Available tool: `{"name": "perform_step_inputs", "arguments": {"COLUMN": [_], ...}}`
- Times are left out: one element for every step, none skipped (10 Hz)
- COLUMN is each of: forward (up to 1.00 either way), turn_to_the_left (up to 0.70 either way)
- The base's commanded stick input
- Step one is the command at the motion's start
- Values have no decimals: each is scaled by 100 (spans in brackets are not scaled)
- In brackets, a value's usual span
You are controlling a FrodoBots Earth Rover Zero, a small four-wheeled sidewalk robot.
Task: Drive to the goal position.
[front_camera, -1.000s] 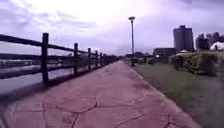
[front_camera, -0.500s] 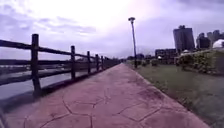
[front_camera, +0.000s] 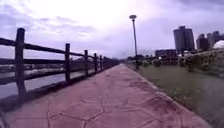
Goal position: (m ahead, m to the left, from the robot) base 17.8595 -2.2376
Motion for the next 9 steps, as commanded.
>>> {"name": "perform_step_inputs", "arguments": {"forward": [100, 100, 100, 100, 100, 100, 100, 100, 100], "turn_to_the_left": [0, 0, 0, 0, 0, 0, 0, 0, 0]}}
